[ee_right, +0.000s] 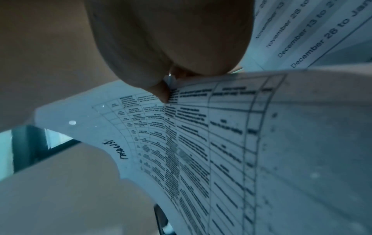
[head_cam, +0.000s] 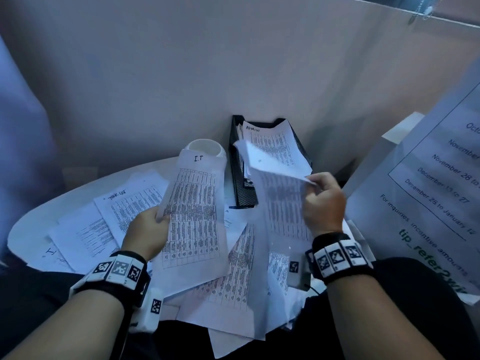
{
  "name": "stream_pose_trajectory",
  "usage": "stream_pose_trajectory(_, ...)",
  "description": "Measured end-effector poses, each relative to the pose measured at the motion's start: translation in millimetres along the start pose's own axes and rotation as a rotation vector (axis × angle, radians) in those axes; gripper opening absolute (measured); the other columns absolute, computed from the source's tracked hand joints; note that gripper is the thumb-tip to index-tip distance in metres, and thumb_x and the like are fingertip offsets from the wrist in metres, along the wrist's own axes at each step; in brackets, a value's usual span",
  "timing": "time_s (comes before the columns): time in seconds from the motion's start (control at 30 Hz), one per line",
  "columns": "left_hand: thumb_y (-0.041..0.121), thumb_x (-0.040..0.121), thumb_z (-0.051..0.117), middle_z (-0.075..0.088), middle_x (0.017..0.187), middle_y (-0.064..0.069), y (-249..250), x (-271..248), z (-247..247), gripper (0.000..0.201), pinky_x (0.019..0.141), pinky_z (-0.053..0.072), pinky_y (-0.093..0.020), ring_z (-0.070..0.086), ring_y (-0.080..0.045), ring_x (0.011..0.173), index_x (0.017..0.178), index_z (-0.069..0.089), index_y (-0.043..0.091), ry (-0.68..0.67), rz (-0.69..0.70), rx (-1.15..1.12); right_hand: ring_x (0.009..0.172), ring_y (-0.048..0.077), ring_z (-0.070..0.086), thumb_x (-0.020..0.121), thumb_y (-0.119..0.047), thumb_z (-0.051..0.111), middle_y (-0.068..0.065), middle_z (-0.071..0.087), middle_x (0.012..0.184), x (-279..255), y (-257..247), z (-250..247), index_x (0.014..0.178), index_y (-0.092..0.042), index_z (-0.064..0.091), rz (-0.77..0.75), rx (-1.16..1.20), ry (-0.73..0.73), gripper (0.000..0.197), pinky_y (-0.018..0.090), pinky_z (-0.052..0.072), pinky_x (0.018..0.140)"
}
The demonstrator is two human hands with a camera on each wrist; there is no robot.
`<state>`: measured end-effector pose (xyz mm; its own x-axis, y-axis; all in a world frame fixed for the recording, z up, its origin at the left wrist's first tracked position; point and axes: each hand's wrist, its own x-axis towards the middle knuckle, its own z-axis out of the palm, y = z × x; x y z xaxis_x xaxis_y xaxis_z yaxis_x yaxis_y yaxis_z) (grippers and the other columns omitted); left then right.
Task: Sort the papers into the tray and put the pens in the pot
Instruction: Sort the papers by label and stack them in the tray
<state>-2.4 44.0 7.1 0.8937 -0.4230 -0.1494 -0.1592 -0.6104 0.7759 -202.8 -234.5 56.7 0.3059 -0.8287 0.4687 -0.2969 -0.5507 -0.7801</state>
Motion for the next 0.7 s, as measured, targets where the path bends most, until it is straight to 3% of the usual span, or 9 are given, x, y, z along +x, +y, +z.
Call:
stream_pose_trajectory(0.07, 0.018, 0.105, 0.052, 0.051, 0.066, -0.005, 2.1, -1.4, -0.7, 0.031, 0.053, 0.032, -0.028, 0.046, -0.022, 0.056, 0.074, 0.052, 0.016, 0.004, -0.009, -0.007, 0.061, 0.001, 0.055, 0.093, -0.012, 0.066, -0.003, 0.064, 0.073, 11.2, -0.9, -7.6, 0.081, -0.016, 0.066, 0.064, 0.143, 0.127, 0.012, 0.016, 0.045, 0.058)
stream_pose_trajectory(0.13, 0.018, 0.105, 0.052, 0.051, 0.066, -0.005, 2.6, -0.7, 0.3, 0.03, 0.053, 0.034, -0.029, 0.046, -0.022, 0.057, 0.075, 0.053, 0.012, 0.006, -0.012, -0.021, 0.06, 0.004, 0.05, 0.092, -0.014, 0.068, -0.001, 0.062, 0.072, 20.0, 4.3, -13.0, 0.078, -0.019, 0.064, 0.163, 0.27, 0.198, 0.015, 0.022, 0.044, 0.057)
stream_pose_trajectory(0.23, 0.017, 0.105, 0.053, 0.048, 0.066, -0.005, 4.4, -0.7, 2.6, 0.031, 0.054, 0.035, -0.029, 0.044, -0.022, 0.056, 0.074, 0.051, 0.011, -0.004, -0.003, -0.049, 0.055, 0.003, 0.045, 0.092, -0.01, 0.069, -0.014, 0.056, 0.061, 19.9, 10.9, -13.8, 0.068, -0.021, 0.057, 0.332, 0.451, 0.268, 0.029, 0.021, 0.04, 0.053)
stream_pose_trajectory(0.33, 0.019, 0.105, 0.053, 0.047, 0.066, -0.005, 6.6, -2.4, 5.8, 0.031, 0.055, 0.035, -0.03, 0.044, -0.022, 0.056, 0.074, 0.05, 0.013, -0.028, 0.014, -0.039, 0.05, 0.002, 0.031, 0.092, -0.008, 0.066, -0.018, 0.04, 0.048, 9.3, 9.4, -7.2, 0.056, -0.026, 0.046, 0.353, 0.47, 0.282, 0.045, 0.021, 0.031, 0.049)
stream_pose_trajectory(0.4, 0.019, 0.105, 0.053, 0.047, 0.066, -0.004, 7.4, -4.1, 7.5, 0.031, 0.056, 0.034, -0.03, 0.043, -0.021, 0.057, 0.076, 0.053, 0.009, -0.057, 0.014, -0.045, 0.053, 0.004, 0.035, 0.093, -0.008, 0.064, -0.018, 0.045, 0.053, -2.7, 7.4, 4.3, 0.061, -0.02, 0.053, 0.373, 0.481, 0.164, 0.036, 0.024, 0.033, 0.053)
stream_pose_trajectory(0.47, 0.02, 0.105, 0.055, 0.049, 0.068, -0.006, 7.1, -4.3, 9.2, 0.028, 0.059, 0.037, -0.031, 0.045, -0.021, 0.06, 0.085, 0.06, 0.001, -0.103, 0.012, -0.099, 0.06, 0.012, 0.045, 0.093, -0.009, 0.065, -0.004, 0.056, 0.066, -18.9, 8.1, 19.4, 0.078, -0.005, 0.062, 0.418, 0.466, -0.036, 0.016, 0.027, 0.038, 0.056)
stream_pose_trajectory(0.53, 0.02, 0.104, 0.058, 0.054, 0.069, -0.006, 8.8, -5.4, 9.7, 0.026, 0.061, 0.038, -0.032, 0.048, -0.021, 0.063, 0.086, 0.063, 0.001, -0.128, 0.021, -0.17, 0.064, 0.016, 0.049, 0.094, -0.009, 0.064, 0.006, 0.059, 0.073, -38.8, 11.2, 34.9, 0.09, 0.006, 0.062, 0.492, 0.44, -0.208, 0.015, 0.029, 0.041, 0.055)
stream_pose_trajectory(0.63, 0.026, 0.104, 0.061, 0.077, 0.083, -0.001, 10.8, -6.7, 12.8, 0.021, 0.069, 0.051, -0.031, 0.071, -0.027, 0.08, 0.096, 0.073, 0.012, -0.215, 0.005, -0.352, 0.066, 0.015, 0.056, 0.096, -0.004, 0.062, 0.003, 0.064, 0.08, -67.7, 14.3, 56.9, 0.09, -0.005, 0.065, 0.628, 0.43, -0.386, 0.006, 0.024, 0.049, 0.058)
stream_pose_trajectory(0.7, 0.041, 0.105, 0.056, 0.079, 0.107, -0.005, 11.5, -8.7, 15.2, 0.036, 0.092, 0.057, -0.042, 0.073, -0.03, 0.105, 0.112, 0.074, 0.011, -0.244, -0.047, -0.441, 0.076, 0.02, 0.059, 0.097, -0.004, 0.062, 0.007, 0.066, 0.088, -82.4, 17.9, 69.0, 0.092, -0.01, 0.064, 0.711, 0.453, -0.452, 0.008, 0.03, 0.053, 0.068)
